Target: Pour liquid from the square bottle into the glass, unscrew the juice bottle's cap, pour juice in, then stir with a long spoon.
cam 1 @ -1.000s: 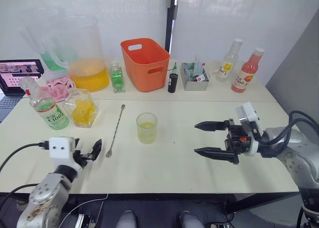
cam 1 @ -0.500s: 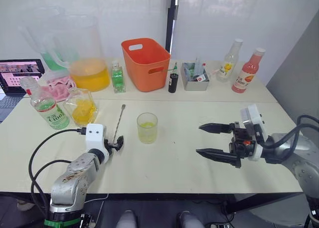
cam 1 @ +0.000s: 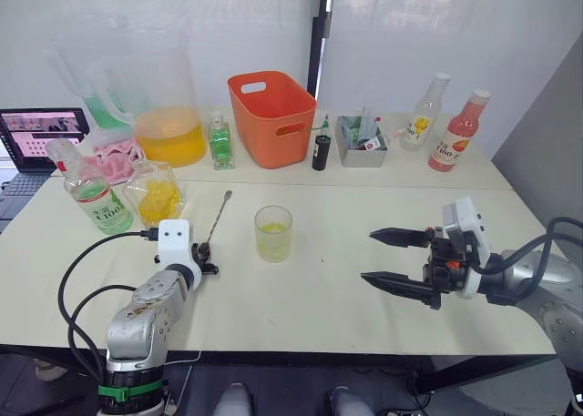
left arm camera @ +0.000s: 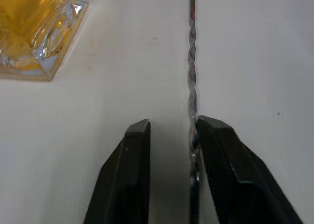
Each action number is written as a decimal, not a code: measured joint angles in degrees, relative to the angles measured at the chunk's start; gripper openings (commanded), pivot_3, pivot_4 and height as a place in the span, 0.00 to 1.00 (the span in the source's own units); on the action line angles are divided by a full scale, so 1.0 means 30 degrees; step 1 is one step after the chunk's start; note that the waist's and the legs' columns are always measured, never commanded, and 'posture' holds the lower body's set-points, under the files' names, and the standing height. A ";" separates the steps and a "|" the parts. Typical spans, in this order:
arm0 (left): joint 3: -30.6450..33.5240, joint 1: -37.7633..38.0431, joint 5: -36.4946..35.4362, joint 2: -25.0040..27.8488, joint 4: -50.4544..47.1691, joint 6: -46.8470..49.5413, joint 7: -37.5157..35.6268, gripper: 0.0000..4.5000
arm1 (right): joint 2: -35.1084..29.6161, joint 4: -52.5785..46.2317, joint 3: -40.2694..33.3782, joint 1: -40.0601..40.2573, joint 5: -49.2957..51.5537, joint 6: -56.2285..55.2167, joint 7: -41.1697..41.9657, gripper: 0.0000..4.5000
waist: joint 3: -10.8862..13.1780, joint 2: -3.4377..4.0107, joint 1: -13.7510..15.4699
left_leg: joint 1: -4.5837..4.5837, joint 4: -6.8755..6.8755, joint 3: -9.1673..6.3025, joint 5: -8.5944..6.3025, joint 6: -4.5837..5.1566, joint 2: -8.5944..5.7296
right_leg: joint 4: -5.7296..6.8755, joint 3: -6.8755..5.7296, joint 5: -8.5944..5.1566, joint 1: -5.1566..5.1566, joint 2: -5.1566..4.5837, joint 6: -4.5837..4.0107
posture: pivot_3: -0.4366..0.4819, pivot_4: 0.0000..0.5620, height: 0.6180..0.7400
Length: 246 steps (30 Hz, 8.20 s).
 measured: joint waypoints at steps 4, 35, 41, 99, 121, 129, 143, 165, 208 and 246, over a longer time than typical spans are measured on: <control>0.0335 0.0093 -0.0044 0.0280 0.0097 -0.0233 -0.0680 0.00 | 0.0000 0.0023 0.0080 0.0227 -0.0339 -0.0099 0.0047 1.00 | 0.0000 0.0000 -0.0005 | 0.0000 0.0000 0.0002 -0.0001 -0.0001 0.0002 | -0.0001 0.0000 0.0000 -0.0005 0.0002 0.0000 | 0.48 0.27 0.70; 0.1681 0.6303 -0.1906 1.1100 0.3237 -0.8186 -1.7710 0.00 | 0.1502 -0.0466 0.0665 0.1564 -0.1236 -0.1001 -0.0970 1.00 | 0.0010 -0.0013 -0.0203 | -0.0025 -0.0067 0.0032 -0.0095 -0.0150 0.0036 | -0.0036 -0.0006 -0.0023 -0.0089 -0.0017 -0.0052 | 0.48 0.27 0.70; 0.1471 0.5977 -0.1779 1.1419 0.3835 -0.8388 -1.8227 0.35 | 0.1668 -0.0745 0.0664 0.1644 -0.1236 -0.1008 -0.1362 1.00 | 0.0008 -0.0009 -0.0234 | -0.0017 -0.0068 0.0034 -0.0095 -0.0150 0.0044 | -0.0021 -0.0008 -0.0022 -0.0092 -0.0010 -0.0056 | 0.48 0.27 0.70; 0.1981 -0.3006 -0.3589 0.8706 0.2639 -0.7609 -1.4588 0.00 | 0.4930 0.2400 0.0321 -0.5672 0.1099 0.4389 -0.8587 1.00 | 0.0012 0.0029 -0.0326 | -0.0054 -0.0034 0.0019 0.0005 0.0011 0.0039 | 0.0024 -0.0002 0.0086 -0.0083 0.0018 0.0113 | 0.48 0.27 0.70; -0.1626 -0.4138 -0.4470 0.5974 -0.1598 -0.5179 -1.1497 0.00 | 1.6314 0.4742 0.0014 -1.2096 0.6309 0.4352 -2.3006 1.00 | 0.0019 0.0048 -0.0368 | -0.0066 -0.0041 -0.0029 0.0010 0.0020 0.0035 | 0.0062 0.0002 0.0105 -0.0088 0.0049 0.0101 | 0.48 0.27 0.70; -0.1927 -0.4137 -0.4420 0.5973 -0.1840 -0.5131 -1.1398 0.00 | 1.6818 0.5140 0.0449 -1.2021 0.4930 0.3396 -2.3277 0.65 | 0.0020 0.0051 -0.0389 | -0.0068 -0.0051 -0.0030 0.0010 0.0020 0.0037 | 0.0059 0.0001 0.0101 -0.0095 0.0050 0.0092 | 0.48 0.27 0.70; -0.2047 -0.3950 -0.4353 0.6238 -0.1934 -0.5112 -1.1428 0.00 | 1.7357 0.5258 0.0570 -1.1741 0.4797 0.3131 -2.3105 0.01 | 0.0028 0.0063 -0.0465 | -0.0076 -0.0058 -0.0033 0.0009 0.0020 0.0042 | 0.0055 -0.0003 0.0095 -0.0110 0.0053 0.0087 | 0.48 0.27 0.70; 0.3158 -0.3207 -0.9670 1.1401 -0.0531 -0.3056 -1.6941 1.00 | 1.4664 0.6407 -0.0913 -1.5089 0.6438 0.2311 -2.1230 0.00 | 0.0044 0.0086 -0.0842 | -0.0170 -0.0127 -0.0030 0.0010 0.0021 0.0049 | 0.0067 -0.0005 0.0057 -0.0253 0.0050 0.0061 | 0.48 0.27 0.70; 0.3269 0.3019 -0.7760 1.0650 -0.0263 -0.4809 -1.7849 1.00 | 1.4427 0.8614 0.8829 -1.3224 -0.7921 -0.2947 -0.9049 0.00 | 0.0040 0.0079 -0.0804 | -0.0152 -0.0353 -0.0003 0.0013 0.0022 0.0057 | 0.0111 -0.0010 0.0009 -0.0357 0.0060 -0.0120 | 0.48 0.27 0.70; 0.2025 0.2974 -0.7180 1.0501 0.0039 -0.5651 -1.8054 1.00 | 1.2735 0.7422 0.8342 -1.3679 -1.0119 -0.1835 -0.7804 0.00 | 0.0039 0.0076 -0.0760 | -0.0143 -0.0325 -0.0004 0.0014 0.0021 0.0055 | 0.0134 -0.0012 0.0013 -0.0343 0.0059 -0.0120 | 0.48 0.27 0.70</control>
